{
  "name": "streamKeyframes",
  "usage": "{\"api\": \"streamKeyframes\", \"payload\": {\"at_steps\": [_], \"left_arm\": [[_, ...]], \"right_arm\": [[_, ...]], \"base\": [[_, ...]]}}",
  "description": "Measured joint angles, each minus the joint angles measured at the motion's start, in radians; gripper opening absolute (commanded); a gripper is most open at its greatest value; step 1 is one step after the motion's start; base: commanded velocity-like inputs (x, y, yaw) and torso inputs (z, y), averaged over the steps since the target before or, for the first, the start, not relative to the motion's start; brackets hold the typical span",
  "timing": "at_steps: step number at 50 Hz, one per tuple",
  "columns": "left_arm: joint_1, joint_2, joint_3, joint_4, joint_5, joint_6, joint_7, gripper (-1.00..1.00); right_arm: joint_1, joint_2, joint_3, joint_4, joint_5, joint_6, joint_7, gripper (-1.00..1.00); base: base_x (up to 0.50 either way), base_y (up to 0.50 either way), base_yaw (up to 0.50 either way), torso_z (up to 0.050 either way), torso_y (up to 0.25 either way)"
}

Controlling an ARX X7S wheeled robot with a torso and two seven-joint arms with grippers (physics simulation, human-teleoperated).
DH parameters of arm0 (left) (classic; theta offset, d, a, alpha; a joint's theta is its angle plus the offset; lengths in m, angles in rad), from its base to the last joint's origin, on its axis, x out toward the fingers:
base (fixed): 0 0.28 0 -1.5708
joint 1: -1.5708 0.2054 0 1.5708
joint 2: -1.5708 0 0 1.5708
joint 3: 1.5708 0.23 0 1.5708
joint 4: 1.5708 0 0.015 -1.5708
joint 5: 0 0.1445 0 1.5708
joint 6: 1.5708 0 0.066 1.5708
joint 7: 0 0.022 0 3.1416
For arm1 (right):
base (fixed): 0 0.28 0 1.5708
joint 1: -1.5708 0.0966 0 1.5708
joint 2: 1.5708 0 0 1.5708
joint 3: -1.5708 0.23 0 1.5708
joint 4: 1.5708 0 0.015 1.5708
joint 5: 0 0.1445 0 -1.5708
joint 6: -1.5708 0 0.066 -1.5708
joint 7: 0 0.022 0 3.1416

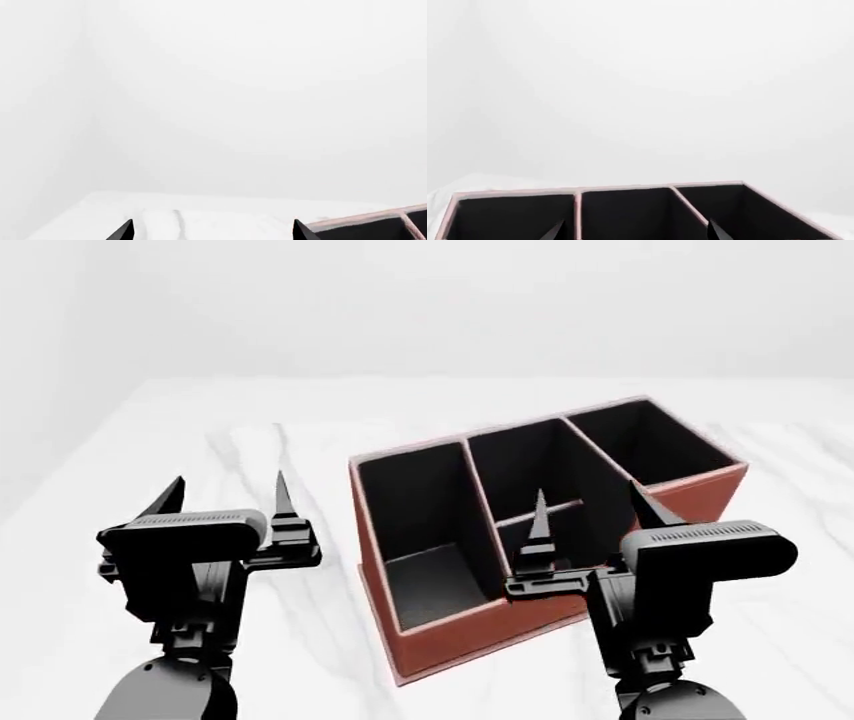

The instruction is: Pick up the book and place it in the left compartment of the caddy.

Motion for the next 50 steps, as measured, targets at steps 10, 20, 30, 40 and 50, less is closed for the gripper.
{"api": "streamKeyframes", "payload": {"at_steps": [10,20,30,40,50], "left_arm": [[-0.001,-0.005,0.002,0.0,-0.007,0.001,-0.005,1.0],[0.0,-0.011,0.004,0.0,-0.012,0.003,-0.008,1.0],[0.003,-0.019,0.003,0.004,-0.019,0.003,-0.012,1.0],[0.001,-0.025,0.002,0.0,-0.025,0.006,-0.015,1.0],[-0.002,-0.03,0.003,-0.011,-0.032,0.011,-0.016,1.0]], "right_arm": [[0.009,-0.001,0.006,-0.004,0.014,0.02,0.009,1.0],[0.065,-0.017,0.094,-0.095,0.113,0.285,0.057,1.0],[0.184,0.003,0.326,-0.131,0.607,0.671,0.414,1.0],[0.227,0.251,0.234,-0.101,1.351,0.527,1.005,1.0],[0.114,0.457,0.164,-0.161,1.666,0.224,1.211,1.0]], "base": [[0.25,0.0,0.0,0.0,0.001],[0.0,0.0,0.0,0.0,0.0],[0.0,0.0,0.0,0.0,0.0],[0.0,0.0,0.0,0.0,0.0],[0.0,0.0,0.0,0.0,0.0]]}}
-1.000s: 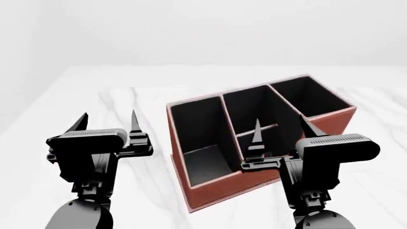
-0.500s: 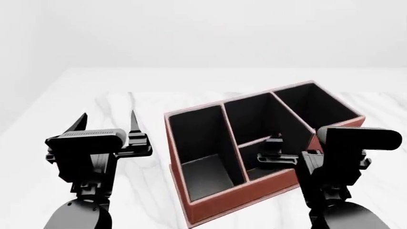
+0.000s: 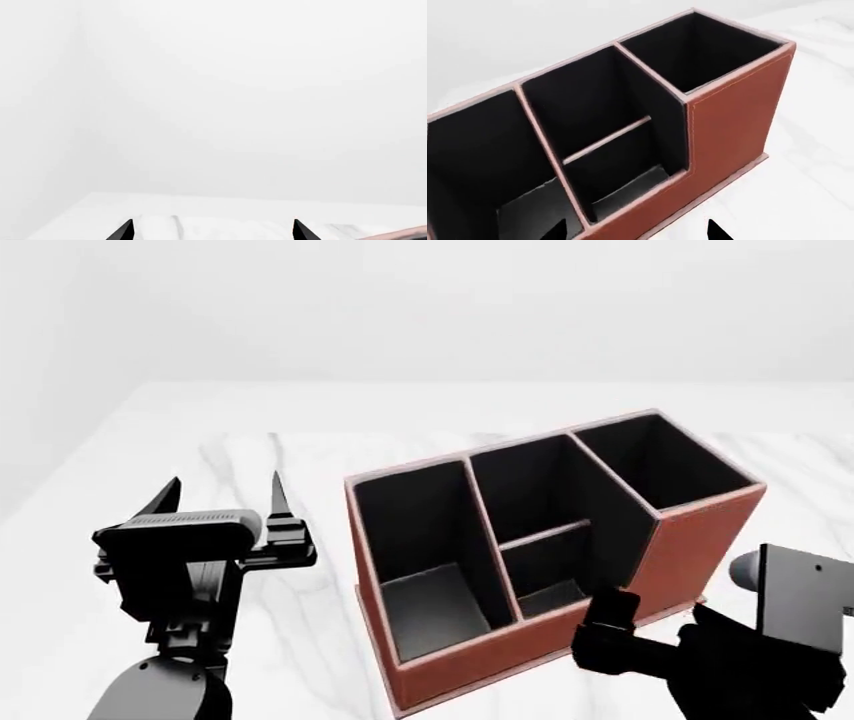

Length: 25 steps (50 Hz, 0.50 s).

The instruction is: Pick up the book and place it in the left compartment of the caddy.

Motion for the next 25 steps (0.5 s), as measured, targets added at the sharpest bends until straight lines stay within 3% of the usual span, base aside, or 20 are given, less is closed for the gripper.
{"api": "streamKeyframes", "payload": {"at_steps": [8,25], "left_arm": [[-0.004,-0.002,0.001,-0.008,-0.005,0.002,-0.002,1.0],[-0.007,-0.007,0.003,-0.017,-0.014,0.005,-0.01,1.0]], "right_arm": [[-0.187,0.064,0.078,-0.068,0.083,-0.167,0.052,1.0],[-0.457,0.053,0.216,-0.126,0.107,-0.317,0.031,1.0]], "base": [[0.0,0.0,0.0,0.0,0.0],[0.0,0.0,0.0,0.0,0.0]]}}
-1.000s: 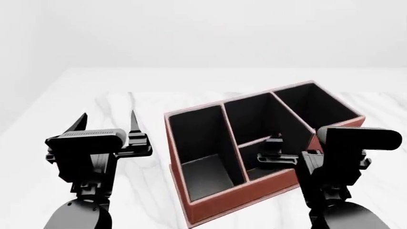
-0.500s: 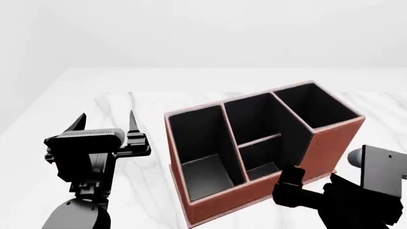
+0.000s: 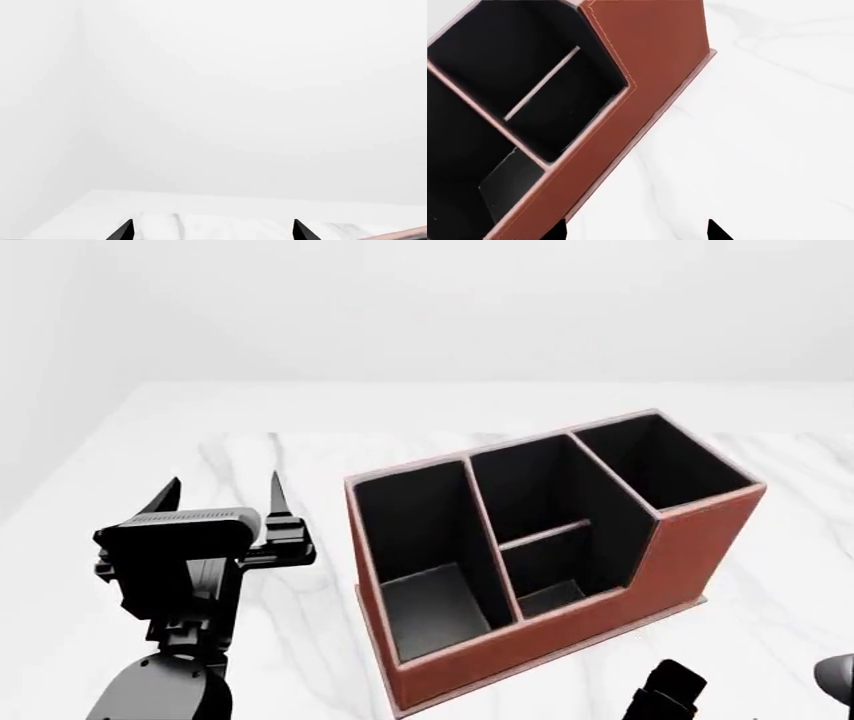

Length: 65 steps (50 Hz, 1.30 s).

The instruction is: Pick up the book and place it in the left compartment of the caddy.

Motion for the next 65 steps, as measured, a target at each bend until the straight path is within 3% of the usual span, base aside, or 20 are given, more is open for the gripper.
{"api": "streamKeyframes", "payload": {"at_steps": [41,65], "left_arm": [[0.0,-0.01,0.01,-0.031,-0.012,0.025,-0.015,1.0],[-0.003,-0.015,0.014,-0.042,-0.023,0.031,-0.024,1.0]], "right_arm": [[-0.359,-0.167,0.177,0.093,-0.123,-0.059,-0.219,1.0],[-0.257,-0.03,0.133,0.001,0.022,-0.081,-0.037,1.0]], "base": [[0.0,0.0,0.0,0.0,0.0],[0.0,0.0,0.0,0.0,0.0]]}}
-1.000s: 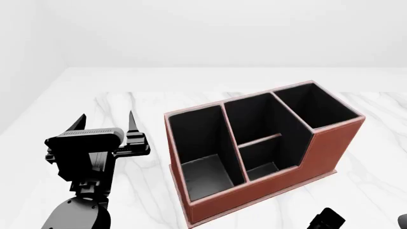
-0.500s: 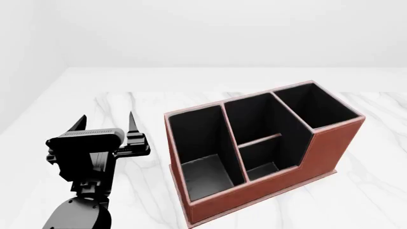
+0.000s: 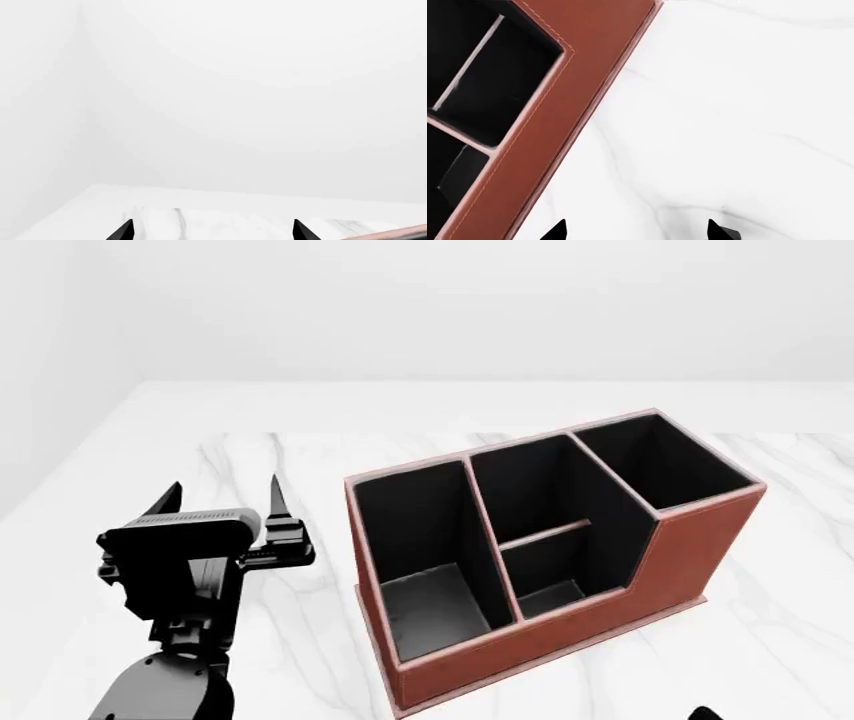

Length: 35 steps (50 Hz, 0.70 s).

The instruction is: Pick up the book and place it in the left compartment of the caddy.

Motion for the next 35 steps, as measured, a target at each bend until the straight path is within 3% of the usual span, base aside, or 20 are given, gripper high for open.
{"api": "streamKeyframes", "payload": {"at_steps": [19,35], "left_arm": [[0.002,-0.004,0.004,-0.011,-0.008,0.009,-0.005,1.0],[0.0,-0.006,0.011,-0.024,-0.011,0.018,-0.009,1.0]], "right_arm": [[0.104,0.126,-0.034,-0.08,0.117,-0.068,0.122,1.0],[-0.026,0.031,0.068,-0.085,0.125,-0.027,0.103,1.0]], "base": [[0.0,0.0,0.0,0.0,0.0],[0.0,0.0,0.0,0.0,0.0]]}}
